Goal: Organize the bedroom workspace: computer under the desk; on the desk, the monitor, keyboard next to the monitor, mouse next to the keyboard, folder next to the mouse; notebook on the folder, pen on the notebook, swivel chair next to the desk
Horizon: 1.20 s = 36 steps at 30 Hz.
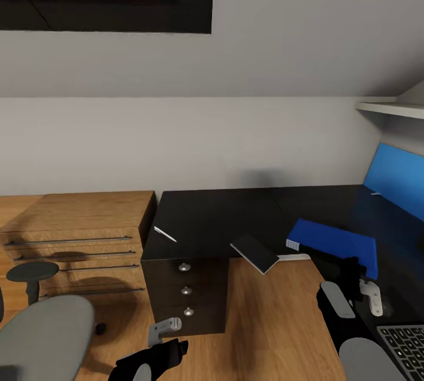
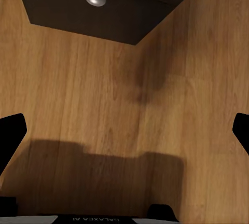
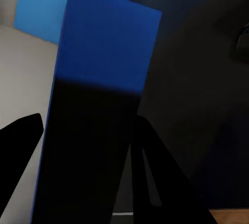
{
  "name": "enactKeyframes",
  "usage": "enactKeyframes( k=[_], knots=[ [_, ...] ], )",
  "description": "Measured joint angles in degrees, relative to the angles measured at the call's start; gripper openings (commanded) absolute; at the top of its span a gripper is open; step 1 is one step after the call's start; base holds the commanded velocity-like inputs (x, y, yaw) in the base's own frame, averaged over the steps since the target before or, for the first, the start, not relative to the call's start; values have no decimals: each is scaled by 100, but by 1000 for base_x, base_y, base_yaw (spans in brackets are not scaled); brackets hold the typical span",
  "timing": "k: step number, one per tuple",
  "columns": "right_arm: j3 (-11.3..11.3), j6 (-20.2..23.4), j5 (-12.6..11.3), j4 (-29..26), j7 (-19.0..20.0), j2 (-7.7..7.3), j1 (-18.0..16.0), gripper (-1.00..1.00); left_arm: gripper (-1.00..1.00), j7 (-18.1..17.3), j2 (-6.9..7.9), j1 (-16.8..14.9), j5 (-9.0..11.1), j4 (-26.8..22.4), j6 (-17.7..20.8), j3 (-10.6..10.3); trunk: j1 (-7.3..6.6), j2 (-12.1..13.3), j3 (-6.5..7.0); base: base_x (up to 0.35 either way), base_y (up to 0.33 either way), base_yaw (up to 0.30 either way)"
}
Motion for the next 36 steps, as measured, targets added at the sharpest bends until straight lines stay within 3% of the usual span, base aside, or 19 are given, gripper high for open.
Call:
enactKeyframes(
  k=[36],
  knots=[
    [32,-4,-2,-217,94,17,0,-100,100,0,0,0,-8,56,-9,15,0,0,0,0,0,-39]
  ],
)
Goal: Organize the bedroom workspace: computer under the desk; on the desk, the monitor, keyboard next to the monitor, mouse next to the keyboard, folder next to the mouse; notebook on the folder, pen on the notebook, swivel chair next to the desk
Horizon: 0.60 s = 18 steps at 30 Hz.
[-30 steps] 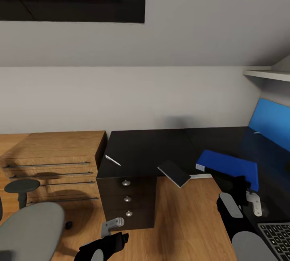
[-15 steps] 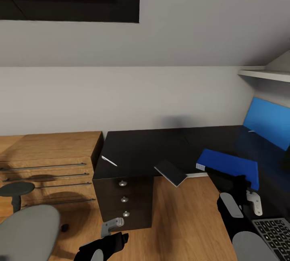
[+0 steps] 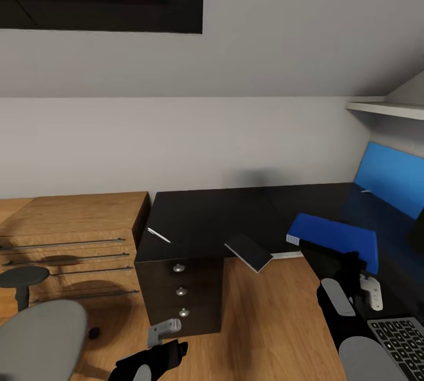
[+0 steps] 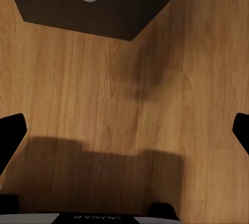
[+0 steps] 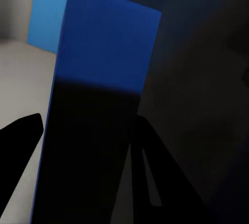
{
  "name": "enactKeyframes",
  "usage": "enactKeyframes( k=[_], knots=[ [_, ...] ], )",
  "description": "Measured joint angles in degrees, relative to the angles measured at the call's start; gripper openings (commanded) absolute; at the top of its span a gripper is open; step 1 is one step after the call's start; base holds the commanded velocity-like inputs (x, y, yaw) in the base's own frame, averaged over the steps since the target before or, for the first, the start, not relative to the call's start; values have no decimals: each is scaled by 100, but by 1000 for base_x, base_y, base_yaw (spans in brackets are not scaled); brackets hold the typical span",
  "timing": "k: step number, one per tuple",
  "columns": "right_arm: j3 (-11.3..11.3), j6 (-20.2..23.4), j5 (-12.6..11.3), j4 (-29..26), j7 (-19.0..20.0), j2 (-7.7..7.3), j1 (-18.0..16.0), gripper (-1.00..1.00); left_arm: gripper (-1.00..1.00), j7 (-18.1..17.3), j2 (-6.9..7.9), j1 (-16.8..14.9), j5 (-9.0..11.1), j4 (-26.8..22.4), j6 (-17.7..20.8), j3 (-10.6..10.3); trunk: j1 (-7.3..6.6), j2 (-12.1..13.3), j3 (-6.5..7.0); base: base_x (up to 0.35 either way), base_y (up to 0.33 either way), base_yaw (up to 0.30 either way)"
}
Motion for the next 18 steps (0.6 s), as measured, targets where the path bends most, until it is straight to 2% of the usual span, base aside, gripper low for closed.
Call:
enactKeyframes(
  k=[18],
  knots=[
    [-23,5,11,18,-15,-40,0,-100,100,-4,2,0,-23,197,-9,-112,-1,0,0,123,-20,0]
  ],
)
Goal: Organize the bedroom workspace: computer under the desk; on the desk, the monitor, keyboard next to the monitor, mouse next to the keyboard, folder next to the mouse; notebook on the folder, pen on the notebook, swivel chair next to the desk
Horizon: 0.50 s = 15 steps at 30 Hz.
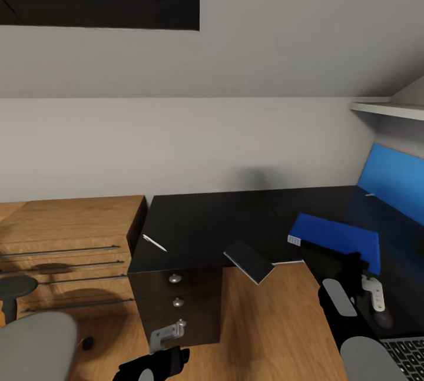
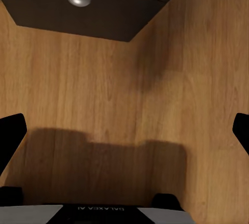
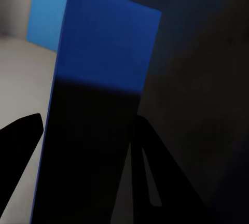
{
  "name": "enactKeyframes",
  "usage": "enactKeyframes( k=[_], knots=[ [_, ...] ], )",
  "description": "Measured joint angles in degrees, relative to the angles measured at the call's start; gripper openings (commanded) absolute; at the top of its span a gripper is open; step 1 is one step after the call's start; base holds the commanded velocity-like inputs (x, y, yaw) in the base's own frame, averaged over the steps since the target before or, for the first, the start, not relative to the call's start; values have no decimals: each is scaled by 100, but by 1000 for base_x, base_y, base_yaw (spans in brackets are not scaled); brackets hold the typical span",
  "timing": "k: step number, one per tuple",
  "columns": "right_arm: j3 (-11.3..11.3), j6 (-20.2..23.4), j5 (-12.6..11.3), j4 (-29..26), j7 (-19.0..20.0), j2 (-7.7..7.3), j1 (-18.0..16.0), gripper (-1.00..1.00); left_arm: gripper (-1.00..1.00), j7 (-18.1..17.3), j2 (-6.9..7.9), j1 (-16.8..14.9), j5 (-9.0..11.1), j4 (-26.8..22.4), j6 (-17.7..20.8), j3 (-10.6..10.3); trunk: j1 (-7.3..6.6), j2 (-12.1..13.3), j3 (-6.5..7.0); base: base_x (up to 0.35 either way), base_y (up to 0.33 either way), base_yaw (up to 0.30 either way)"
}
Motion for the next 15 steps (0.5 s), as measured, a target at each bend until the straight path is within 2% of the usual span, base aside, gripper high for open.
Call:
enactKeyframes(
  k=[12,15],
  knots=[
    [-16,-14,-3,-13,4,16,1,-100,100,10,7,0,22,-18,6,-12,1,0,0,4,0,0],
    [-16,-18,-7,-19,7,22,0,-100,100,26,7,0,23,-23,7,-14,66,-119,-53,0,0,0]
  ],
)
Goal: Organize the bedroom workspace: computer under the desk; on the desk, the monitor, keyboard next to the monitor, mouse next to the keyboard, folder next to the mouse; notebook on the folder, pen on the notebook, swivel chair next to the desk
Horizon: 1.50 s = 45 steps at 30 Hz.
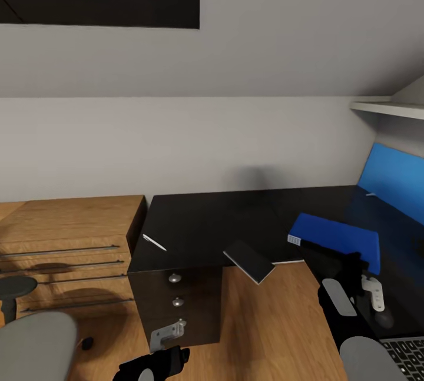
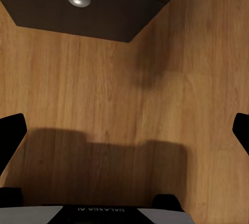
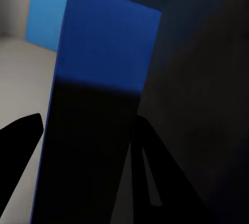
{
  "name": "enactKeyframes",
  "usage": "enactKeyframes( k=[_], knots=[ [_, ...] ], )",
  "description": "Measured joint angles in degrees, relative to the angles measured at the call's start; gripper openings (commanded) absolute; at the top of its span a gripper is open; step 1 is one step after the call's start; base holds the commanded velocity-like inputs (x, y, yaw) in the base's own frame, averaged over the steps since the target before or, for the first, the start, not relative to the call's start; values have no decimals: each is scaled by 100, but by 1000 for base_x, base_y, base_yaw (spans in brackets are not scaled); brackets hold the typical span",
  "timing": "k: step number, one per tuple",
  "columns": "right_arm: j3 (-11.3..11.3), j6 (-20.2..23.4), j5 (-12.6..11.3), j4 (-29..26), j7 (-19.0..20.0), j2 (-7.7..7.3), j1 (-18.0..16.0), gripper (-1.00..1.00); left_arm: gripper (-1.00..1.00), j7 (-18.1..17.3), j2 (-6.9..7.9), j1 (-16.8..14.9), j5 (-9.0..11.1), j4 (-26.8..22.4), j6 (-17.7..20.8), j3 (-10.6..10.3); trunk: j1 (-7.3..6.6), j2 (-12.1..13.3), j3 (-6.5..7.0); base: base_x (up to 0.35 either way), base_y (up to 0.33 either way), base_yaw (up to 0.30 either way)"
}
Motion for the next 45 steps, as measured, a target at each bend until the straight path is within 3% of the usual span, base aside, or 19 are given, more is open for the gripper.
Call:
enactKeyframes(
  k=[19,45],
  knots=[
    [7,-5,15,11,1,-23,0,-100,100,13,-1,2,2,7,-6,-22,418,-762,-341,0,0,0],
    [8,-5,13,5,0,-18,0,-100,100,3,-7,0,9,8,2,-15,418,-764,-345,0,0,-43]
  ],
)
